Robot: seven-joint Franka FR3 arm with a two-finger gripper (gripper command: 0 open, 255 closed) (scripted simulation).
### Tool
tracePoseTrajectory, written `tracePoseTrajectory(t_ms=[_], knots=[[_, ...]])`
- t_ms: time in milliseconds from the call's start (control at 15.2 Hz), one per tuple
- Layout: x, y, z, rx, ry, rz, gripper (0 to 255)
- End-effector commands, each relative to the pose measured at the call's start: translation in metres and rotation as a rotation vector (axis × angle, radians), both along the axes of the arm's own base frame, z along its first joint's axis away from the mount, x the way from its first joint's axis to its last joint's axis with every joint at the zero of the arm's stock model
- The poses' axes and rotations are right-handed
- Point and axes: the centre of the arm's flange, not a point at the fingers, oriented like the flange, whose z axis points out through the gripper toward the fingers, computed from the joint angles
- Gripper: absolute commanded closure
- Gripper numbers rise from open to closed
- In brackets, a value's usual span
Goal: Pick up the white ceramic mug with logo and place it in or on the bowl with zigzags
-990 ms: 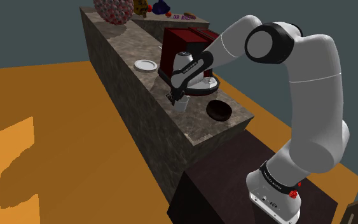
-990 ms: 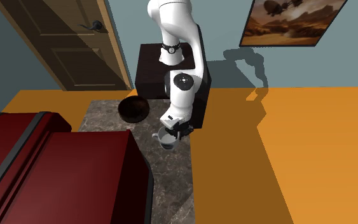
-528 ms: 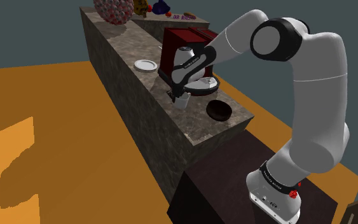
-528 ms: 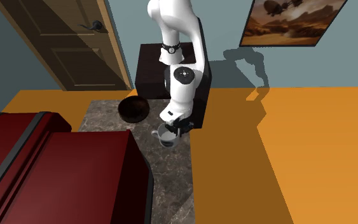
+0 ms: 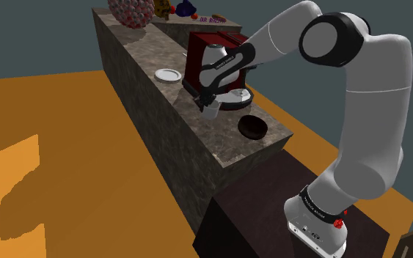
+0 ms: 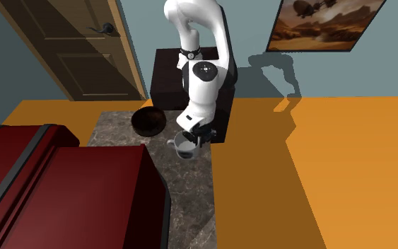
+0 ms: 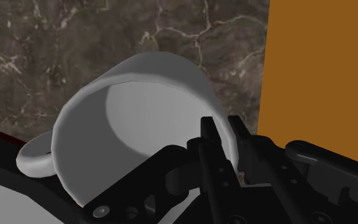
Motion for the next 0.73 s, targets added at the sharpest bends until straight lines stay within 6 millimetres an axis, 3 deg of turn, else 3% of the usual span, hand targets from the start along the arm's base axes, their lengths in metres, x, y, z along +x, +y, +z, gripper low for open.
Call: tracePoseTrajectory(t_ms=[0, 660], knots=[[0.000, -0.001, 0.011, 0.000, 0.000, 0.000, 255], [0.000, -0.001, 0.064, 0.000, 0.000, 0.000, 255]])
